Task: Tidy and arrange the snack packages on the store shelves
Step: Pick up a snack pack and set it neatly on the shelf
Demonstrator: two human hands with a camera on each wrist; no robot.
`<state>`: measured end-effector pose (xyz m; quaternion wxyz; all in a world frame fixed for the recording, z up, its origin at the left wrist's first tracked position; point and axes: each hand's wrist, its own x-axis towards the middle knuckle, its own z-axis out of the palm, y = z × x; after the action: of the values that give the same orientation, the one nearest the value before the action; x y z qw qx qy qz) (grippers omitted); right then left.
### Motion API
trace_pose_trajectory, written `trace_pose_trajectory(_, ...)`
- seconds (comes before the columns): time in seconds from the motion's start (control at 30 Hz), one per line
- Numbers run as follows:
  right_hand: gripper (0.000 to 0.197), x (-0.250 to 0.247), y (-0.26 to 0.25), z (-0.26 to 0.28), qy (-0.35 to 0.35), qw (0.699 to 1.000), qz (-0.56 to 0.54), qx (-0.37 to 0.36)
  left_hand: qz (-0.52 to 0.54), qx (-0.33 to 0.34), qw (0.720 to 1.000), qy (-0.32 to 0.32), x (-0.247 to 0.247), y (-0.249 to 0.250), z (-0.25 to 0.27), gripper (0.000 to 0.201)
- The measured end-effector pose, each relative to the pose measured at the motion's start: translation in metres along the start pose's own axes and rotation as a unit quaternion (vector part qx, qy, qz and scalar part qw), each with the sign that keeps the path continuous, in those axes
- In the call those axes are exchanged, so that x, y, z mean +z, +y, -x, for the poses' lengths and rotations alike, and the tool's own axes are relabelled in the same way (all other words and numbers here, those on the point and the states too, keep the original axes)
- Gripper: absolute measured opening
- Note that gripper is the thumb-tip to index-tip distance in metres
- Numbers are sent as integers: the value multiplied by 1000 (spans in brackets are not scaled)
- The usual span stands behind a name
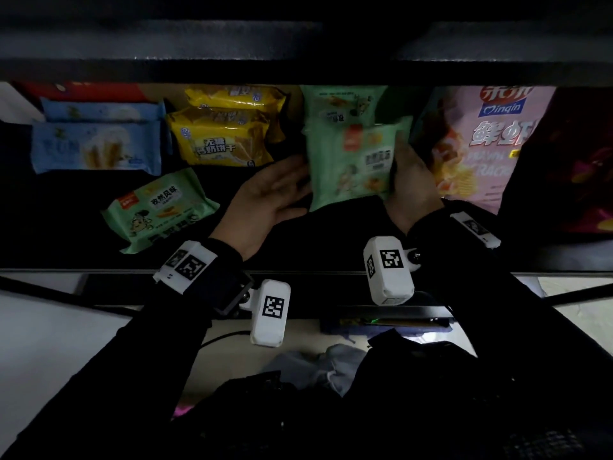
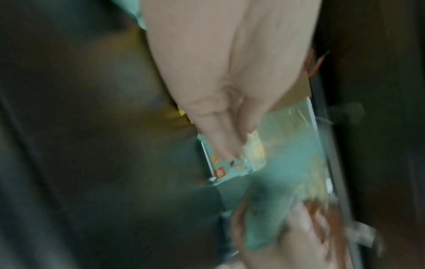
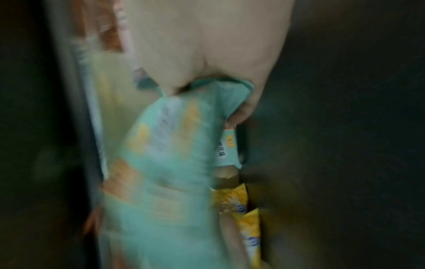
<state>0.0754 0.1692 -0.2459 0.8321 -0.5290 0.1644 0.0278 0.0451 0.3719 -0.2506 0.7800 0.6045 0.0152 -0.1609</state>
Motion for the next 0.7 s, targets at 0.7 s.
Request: trace_pose_trajectory(0.7,41,3,6,28,-190,974,125,-1,-49,-8,998,-31,4,-3,-6,39)
